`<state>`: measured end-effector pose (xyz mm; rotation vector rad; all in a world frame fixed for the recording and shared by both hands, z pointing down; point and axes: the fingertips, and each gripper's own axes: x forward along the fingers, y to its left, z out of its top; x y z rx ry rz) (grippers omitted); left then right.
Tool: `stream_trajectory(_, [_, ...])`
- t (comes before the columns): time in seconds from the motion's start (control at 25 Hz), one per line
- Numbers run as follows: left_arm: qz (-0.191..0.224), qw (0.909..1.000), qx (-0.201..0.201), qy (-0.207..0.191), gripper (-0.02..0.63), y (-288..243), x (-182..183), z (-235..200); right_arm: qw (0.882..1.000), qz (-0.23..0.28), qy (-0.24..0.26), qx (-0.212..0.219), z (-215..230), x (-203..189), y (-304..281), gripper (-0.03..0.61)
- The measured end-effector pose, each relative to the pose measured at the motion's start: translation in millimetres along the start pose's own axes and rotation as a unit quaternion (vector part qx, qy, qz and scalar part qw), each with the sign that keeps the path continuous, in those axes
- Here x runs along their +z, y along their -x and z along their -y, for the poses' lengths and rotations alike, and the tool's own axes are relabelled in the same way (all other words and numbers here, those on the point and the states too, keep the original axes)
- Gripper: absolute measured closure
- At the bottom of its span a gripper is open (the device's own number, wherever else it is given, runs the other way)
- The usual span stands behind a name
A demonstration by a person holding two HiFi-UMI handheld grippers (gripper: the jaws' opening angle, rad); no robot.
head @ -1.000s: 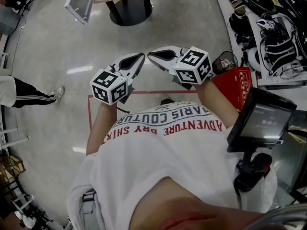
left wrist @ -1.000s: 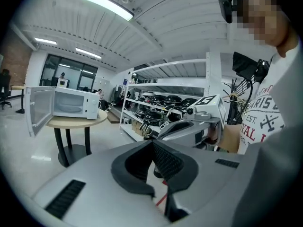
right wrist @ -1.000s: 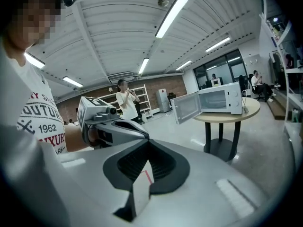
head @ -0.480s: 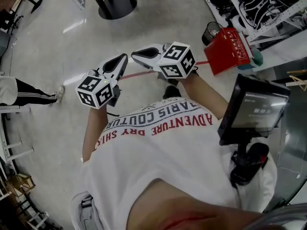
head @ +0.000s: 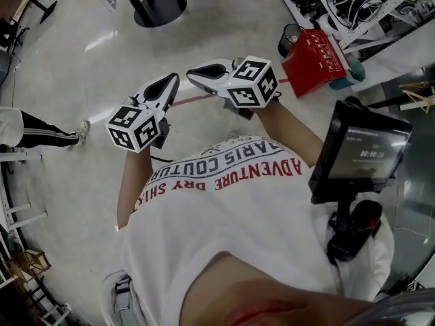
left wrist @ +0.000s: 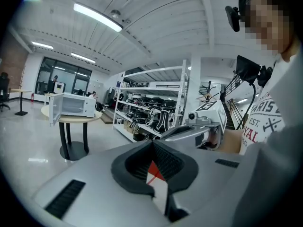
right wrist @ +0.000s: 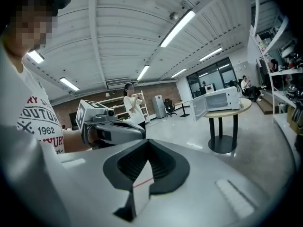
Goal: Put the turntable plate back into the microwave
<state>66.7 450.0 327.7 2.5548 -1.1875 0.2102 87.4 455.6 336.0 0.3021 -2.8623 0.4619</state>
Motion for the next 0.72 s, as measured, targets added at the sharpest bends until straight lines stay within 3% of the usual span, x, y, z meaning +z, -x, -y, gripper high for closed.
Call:
stream_trajectory(0.16, [-0.001,1.0,0.0,-0.002,0.612,8.4,-1.7,23.9,1.0,0.002,0.002,-0.003,-18.3,-3.6,18.0,0.578])
stream_trajectory(0.72, [-0.01,0.9998,-0.008,-0.013,0.612,4.1,-6.4,41.6,1.0,0.004,0.007,-0.008,-22.7,-10.1,29.6,0.578])
